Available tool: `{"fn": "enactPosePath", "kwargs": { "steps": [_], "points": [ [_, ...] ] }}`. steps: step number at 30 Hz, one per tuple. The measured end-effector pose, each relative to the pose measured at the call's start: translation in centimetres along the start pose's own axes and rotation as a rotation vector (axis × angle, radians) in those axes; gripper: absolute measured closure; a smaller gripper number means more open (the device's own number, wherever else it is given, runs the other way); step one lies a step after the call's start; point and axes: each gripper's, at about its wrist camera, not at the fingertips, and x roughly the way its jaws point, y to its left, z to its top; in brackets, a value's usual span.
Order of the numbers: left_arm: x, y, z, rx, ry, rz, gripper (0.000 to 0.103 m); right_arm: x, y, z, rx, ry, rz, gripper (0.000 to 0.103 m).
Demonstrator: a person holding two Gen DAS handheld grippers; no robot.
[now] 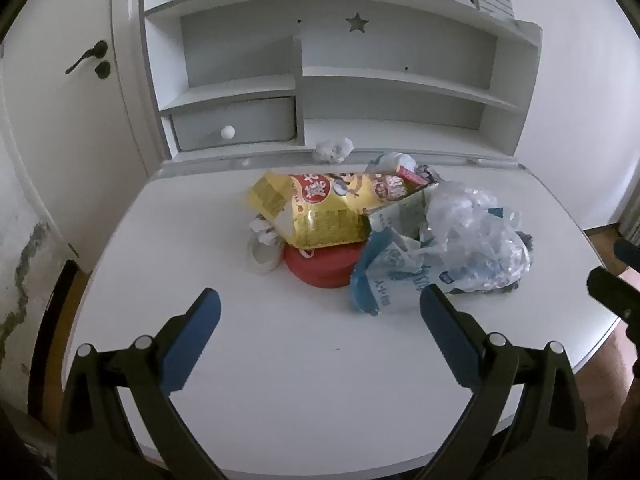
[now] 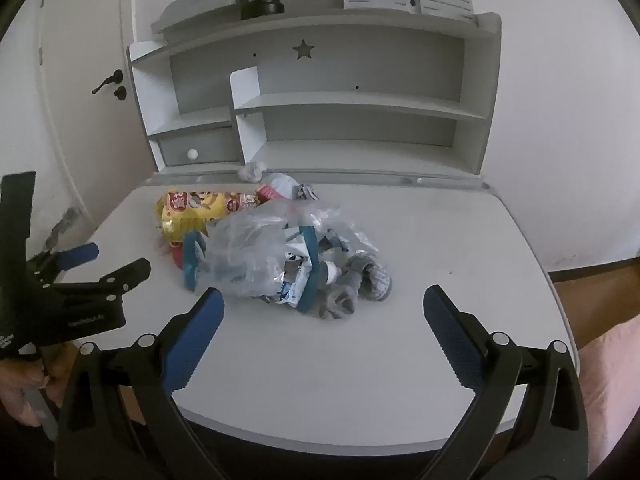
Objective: Collect trash
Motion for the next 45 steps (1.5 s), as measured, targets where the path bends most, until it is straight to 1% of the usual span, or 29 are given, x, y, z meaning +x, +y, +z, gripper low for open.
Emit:
{"fn": "enactPosePath", "kwargs": {
  "steps": [3, 4, 5, 6, 7, 8, 10, 11, 15, 23, 45],
  "points": [
    [0.0, 0.4, 0.4, -0.005, -0.004, 0.015, 0.007, 0.2, -0.2, 0.2, 0.005, 0.017, 0.009, 0.006],
    [0.2, 0.5, 0.2, -0.001, -0.003, 0.032, 0.007, 0.0, -0.5, 0.7, 0.015, 0.01, 0.018, 0.006],
    [0.1, 0.2, 0.0, 0.017, -0.014, 0.047, 0.007, -0.5, -0.3, 0.7, 0.0, -0.014, 0.012, 0.006],
    [0.3, -0.3, 0.0, 0.026, -0.001, 0.058, 0.007, -0.6, -0.1, 0.9, -0.004, -0.011, 0.007, 0.006],
    [0.7, 0.1, 0.0, 0.017, 0.015, 0.048, 0.007, -0.1, 0.1, 0.5, 0.001, -0.014, 0.005, 0.006],
    [0.8, 0.1, -0.3, 0.015, 0.014, 0.049, 0.007, -0.1, 0.1, 0.6, 0.003, -0.015, 0.007, 0.006],
    [0.8, -0.3, -0.5, 0.011, 0.011, 0.052, 0.007, -0.9, -0.1, 0.5, 0.008, -0.023, 0.006, 0.006],
    [0.9, 0.3, -0.2, 0.002, 0.019, 0.042, 0.007, -1.3, -0.2, 0.3, 0.01, -0.032, 0.008, 0.006],
    [0.8, 0.2, -0.2, 0.009, 0.007, 0.051, 0.007, -1.4, -0.3, 0.3, 0.017, -0.035, 0.011, 0.006],
    [0.3, 0.2, -0.1, 0.009, -0.009, 0.045, 0.007, -1.3, -0.4, 0.3, 0.019, -0.032, 0.022, 0.006],
    [0.4, 0.2, -0.1, 0.016, -0.003, 0.035, 0.007, -1.3, -0.2, 0.1, 0.014, -0.031, 0.033, 0.006]
  ]
}}
